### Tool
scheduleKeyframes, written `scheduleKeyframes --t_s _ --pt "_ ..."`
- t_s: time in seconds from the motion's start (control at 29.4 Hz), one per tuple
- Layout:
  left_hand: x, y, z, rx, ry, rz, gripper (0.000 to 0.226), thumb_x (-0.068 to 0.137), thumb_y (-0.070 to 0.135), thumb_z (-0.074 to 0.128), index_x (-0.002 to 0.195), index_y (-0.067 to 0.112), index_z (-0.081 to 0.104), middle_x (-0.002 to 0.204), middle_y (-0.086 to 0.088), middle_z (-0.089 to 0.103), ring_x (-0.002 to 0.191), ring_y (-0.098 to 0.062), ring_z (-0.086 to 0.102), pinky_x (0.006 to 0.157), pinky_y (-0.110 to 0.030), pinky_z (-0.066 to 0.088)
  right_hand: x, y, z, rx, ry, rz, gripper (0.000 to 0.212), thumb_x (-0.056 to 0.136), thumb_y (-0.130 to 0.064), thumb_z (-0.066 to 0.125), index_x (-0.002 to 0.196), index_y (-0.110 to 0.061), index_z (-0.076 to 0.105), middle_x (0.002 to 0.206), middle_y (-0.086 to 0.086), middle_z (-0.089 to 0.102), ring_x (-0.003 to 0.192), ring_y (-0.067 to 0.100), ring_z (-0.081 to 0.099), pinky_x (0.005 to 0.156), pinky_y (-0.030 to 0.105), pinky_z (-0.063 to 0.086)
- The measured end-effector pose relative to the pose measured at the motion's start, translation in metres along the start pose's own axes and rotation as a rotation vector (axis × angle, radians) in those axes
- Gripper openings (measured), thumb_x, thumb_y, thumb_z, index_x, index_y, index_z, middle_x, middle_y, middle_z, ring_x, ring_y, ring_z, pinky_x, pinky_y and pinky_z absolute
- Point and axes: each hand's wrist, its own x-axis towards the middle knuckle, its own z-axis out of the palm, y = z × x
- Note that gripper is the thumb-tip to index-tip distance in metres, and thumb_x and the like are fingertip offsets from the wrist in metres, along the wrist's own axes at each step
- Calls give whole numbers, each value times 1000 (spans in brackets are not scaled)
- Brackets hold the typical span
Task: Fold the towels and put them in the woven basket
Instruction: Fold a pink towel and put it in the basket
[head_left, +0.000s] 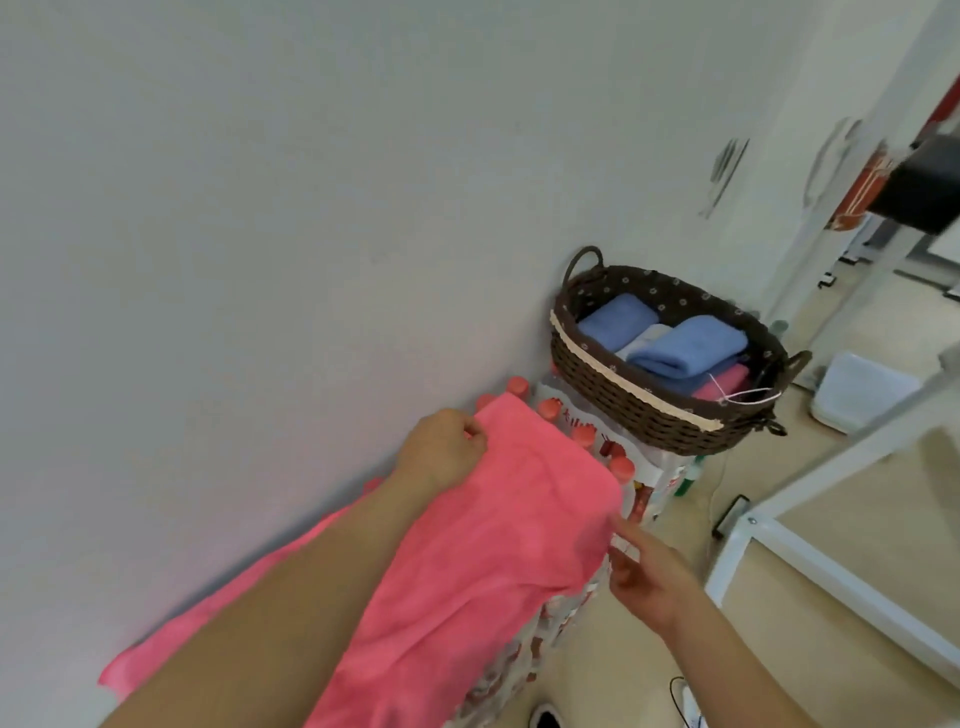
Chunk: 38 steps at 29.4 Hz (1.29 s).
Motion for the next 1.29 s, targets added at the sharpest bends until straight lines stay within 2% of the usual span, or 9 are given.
scheduleKeyframes --t_s 0.2,0.31,0.41,0.61,0.71,0.82,0.95,1.09,1.29 --pt "76 21 34 164 30 -106 39 92 34 49 126 16 55 126 -11 61 116 -31 57 95 -38 45 8 -16 -5 -192 -99 -6 13 83 2 65 78 -6 57 51 -1 40 39 7 29 32 16 17" --pt "93 23 46 209 76 -137 31 91 35 51 118 19 56 118 -10 64 109 -31 60 87 -38 47 9 -26 -11 -400 3 -185 4 81 2 68 84 3 69 48 1 42 42 11 30 37 19 21" --pt "100 26 52 289 160 -88 22 92 36 49 106 23 62 107 -9 69 99 -31 63 78 -35 48 6 -44 -13 -545 36 -340 3 81 -5 72 78 -4 73 49 -3 52 43 9 40 44 20 32" --pt "131 34 53 216 285 -56 18 94 30 46 102 18 56 95 -13 70 90 -35 65 73 -39 49 24 -87 -11 -333 11 -267 4 90 -14 64 90 -11 66 84 7 66 74 20 60 58 28 47" --pt "146 46 60 264 253 -12 17 94 27 44 107 20 53 98 -14 69 92 -36 64 74 -40 48 39 -98 -12 -84 -13 -106 6 91 -8 59 86 -5 61 74 9 60 53 15 53 44 21 46" --pt "152 51 69 363 182 1 22 94 21 42 115 21 49 103 -15 68 94 -37 64 75 -40 48 48 -101 -14 73 -14 -24 7 92 -6 59 88 0 62 66 8 64 46 12 57 45 20 51" --pt "167 60 65 528 -19 7 40 92 15 40 130 23 53 123 -11 63 110 -33 60 86 -38 48 53 -99 -17 180 -61 43 12 94 -9 55 94 -1 64 74 8 72 57 13 68 48 23 54" --pt "181 62 59 619 -172 11 33 92 21 43 118 17 63 121 -8 64 110 -31 60 88 -39 49 57 -100 -20 218 -86 55 15 96 -14 54 98 -2 64 83 10 74 65 17 71 54 27 57" --pt "180 63 58 613 -18 30 25 92 28 49 107 12 60 109 -14 65 102 -35 61 78 -39 49 53 -99 -20 189 -77 6 15 96 -17 53 97 -6 64 78 8 72 58 14 67 49 22 54"
